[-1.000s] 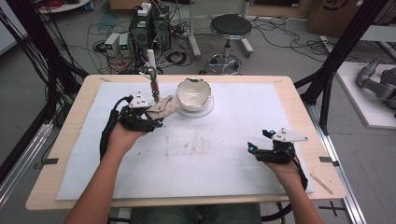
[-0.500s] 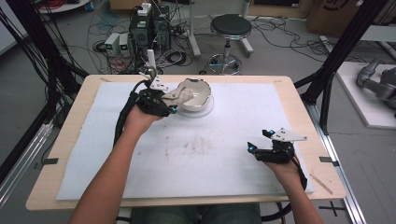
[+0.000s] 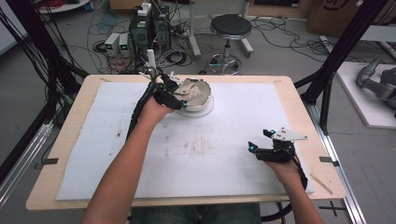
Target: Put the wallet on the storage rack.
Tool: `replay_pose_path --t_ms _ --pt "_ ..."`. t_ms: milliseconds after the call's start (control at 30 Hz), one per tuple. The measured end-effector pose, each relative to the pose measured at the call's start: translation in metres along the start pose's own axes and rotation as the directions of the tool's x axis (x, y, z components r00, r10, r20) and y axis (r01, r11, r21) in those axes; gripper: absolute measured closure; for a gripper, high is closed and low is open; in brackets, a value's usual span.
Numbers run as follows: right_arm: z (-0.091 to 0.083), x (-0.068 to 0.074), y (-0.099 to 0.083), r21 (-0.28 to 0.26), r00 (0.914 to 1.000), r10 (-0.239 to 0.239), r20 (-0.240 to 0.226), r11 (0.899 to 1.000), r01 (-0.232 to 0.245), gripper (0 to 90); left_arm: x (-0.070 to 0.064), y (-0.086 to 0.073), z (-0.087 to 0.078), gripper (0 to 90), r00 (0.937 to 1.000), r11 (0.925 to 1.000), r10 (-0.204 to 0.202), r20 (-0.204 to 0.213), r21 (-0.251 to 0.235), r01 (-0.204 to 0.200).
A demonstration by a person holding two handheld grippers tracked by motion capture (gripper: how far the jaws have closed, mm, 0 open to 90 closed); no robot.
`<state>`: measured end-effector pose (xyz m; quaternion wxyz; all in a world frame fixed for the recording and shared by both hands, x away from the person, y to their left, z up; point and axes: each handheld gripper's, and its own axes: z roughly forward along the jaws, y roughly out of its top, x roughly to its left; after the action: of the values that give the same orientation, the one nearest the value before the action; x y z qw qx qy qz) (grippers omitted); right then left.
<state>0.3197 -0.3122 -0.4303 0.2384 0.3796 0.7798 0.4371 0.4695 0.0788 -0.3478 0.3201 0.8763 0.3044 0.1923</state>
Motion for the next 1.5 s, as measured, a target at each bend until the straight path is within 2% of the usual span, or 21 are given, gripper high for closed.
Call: replay_pose_path --t_ms 300,567,900,1100,1233,1333,1500 --pt "0.001 0.000 0.000 0.007 1.0000 0.004 0.000 1.000 -0.004 19.3 0.000 0.007 0.020 36.3 1.0000 0.9995 0.000 0.009 0.031 -0.001" --pt "0.001 0.002 0.000 0.006 1.0000 -0.002 0.002 1.000 0.002 19.3 0.003 0.010 0.031 35.9 0.9995 0.9997 -0.023 0.024 -0.009 0.023" --pt "0.002 0.005 0.002 0.007 0.9999 -0.009 0.007 1.000 0.009 19.3 0.003 0.017 0.039 34.7 0.9996 0.9996 -0.028 0.009 -0.001 0.028" --pt "0.002 0.005 0.001 0.009 0.9999 -0.007 0.009 1.000 0.007 19.3 0.002 0.018 0.040 33.2 0.9994 0.9993 -0.034 0.001 -0.012 0.034" --pt "0.003 0.005 0.001 0.011 0.9999 -0.008 0.007 1.000 0.008 19.3 0.003 0.019 0.034 29.7 0.9989 0.9978 -0.035 -0.030 -0.057 0.033" --pt "0.002 0.005 0.002 0.012 1.0000 -0.006 0.005 1.000 0.006 19.3 0.004 0.019 0.028 24.6 0.9992 0.9949 -0.037 -0.015 -0.094 0.035" --pt "0.002 0.004 0.002 0.007 0.9999 -0.009 0.010 1.000 0.009 19.3 0.004 0.014 0.018 22.6 0.9986 0.9880 -0.052 0.005 -0.145 0.053"
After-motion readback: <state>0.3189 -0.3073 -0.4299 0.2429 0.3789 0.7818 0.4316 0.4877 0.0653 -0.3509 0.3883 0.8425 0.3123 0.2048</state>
